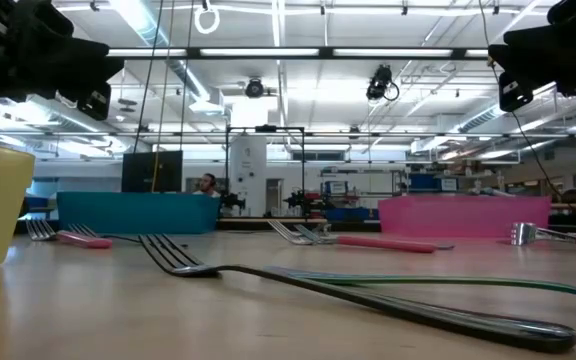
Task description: Sort silverware by color (type)
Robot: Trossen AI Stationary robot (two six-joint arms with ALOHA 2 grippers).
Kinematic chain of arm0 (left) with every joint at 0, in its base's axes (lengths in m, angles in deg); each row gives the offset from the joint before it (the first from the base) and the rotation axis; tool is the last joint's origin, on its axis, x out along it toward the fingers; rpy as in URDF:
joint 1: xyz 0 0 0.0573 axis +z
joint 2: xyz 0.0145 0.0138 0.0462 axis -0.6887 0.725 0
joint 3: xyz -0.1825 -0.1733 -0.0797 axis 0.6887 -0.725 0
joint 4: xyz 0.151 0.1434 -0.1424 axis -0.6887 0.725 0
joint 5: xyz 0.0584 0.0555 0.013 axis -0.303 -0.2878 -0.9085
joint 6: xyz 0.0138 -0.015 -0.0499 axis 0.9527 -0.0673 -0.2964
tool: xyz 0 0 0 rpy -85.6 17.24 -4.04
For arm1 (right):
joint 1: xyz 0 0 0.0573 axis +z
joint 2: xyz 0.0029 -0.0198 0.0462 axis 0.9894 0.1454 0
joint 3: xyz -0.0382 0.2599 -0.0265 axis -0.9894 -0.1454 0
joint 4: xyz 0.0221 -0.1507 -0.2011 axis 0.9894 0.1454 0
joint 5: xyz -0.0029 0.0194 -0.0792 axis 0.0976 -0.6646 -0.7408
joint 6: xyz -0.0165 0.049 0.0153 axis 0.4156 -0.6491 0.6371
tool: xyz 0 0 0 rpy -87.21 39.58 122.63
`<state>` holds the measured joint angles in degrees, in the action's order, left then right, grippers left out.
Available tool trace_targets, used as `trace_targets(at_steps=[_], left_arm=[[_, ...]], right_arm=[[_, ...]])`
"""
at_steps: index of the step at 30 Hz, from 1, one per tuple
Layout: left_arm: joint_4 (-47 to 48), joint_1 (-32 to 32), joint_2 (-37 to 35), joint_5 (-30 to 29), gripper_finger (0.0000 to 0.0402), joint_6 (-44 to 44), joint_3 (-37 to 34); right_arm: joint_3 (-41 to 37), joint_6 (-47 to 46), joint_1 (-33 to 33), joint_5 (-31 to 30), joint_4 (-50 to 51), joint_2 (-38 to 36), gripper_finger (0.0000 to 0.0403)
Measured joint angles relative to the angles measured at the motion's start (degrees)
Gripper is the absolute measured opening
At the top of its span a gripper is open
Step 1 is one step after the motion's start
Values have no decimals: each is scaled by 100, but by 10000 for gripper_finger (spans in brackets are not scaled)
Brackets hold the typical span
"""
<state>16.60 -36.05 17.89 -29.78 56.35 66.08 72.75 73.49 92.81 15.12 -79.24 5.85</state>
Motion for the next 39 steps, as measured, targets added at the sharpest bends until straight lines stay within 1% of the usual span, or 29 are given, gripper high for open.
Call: trace_targets(at_steps=[24,31,36,39], left_arm=[[0,1,0,0,109,-2,0],[-2,1,0,0,109,0,-2],[-2,-1,0,0,109,0,-1],[-2,-1,2,0,109,0,-2]], right_arm=[[0,30,-1,-4,-1,1,109],[0,44,-1,-157,-3,0,109],[0,46,-1,-458,-3,2,109],[0,48,-1,-470,-3,2,109]])
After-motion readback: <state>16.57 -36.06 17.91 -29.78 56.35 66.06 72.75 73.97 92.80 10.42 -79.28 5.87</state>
